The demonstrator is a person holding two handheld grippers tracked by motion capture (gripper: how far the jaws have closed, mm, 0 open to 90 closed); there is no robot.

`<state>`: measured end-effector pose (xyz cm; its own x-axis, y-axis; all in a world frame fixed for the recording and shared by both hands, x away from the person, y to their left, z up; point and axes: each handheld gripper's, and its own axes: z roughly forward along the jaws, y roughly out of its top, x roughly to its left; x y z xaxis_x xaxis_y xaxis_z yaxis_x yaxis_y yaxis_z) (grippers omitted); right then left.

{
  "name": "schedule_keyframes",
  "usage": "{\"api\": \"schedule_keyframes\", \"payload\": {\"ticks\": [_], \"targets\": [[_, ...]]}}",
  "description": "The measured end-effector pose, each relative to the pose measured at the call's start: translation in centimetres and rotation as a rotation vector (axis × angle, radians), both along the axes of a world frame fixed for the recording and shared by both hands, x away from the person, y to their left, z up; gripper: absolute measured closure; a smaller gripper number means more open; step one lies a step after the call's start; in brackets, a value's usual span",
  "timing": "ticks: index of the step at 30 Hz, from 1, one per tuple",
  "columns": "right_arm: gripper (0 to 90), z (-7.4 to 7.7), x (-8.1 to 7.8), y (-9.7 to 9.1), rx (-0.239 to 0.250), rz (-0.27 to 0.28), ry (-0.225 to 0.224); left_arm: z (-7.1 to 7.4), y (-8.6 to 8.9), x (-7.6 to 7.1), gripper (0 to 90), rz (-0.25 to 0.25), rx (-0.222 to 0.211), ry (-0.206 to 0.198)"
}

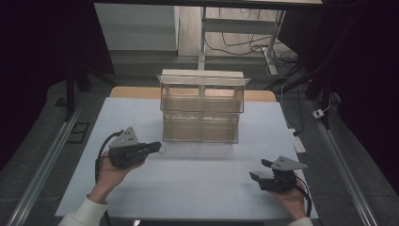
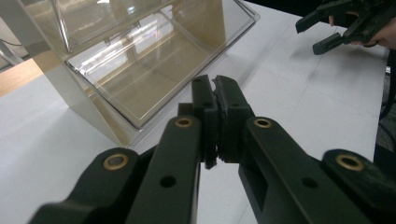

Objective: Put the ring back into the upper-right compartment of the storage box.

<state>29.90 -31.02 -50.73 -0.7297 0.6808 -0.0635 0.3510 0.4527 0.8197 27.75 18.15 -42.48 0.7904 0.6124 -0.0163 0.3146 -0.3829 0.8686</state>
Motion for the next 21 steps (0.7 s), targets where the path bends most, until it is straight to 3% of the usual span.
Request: {"api": "schedule_keyframes", "payload": {"ticks": [7,21], "targets": [[28.2,0.0,-0.1,-0.1,0.02,-0.002,0.003,1.0,-0.8,-0.2,86.9,-0.019,-0.02,-0.013],[28.3,0.0,-0.2,-0.3,0.022,-0.008,-0.001,3.0,-3.1,1.2,86.8,-0.046,-0.031,-0.036]]}}
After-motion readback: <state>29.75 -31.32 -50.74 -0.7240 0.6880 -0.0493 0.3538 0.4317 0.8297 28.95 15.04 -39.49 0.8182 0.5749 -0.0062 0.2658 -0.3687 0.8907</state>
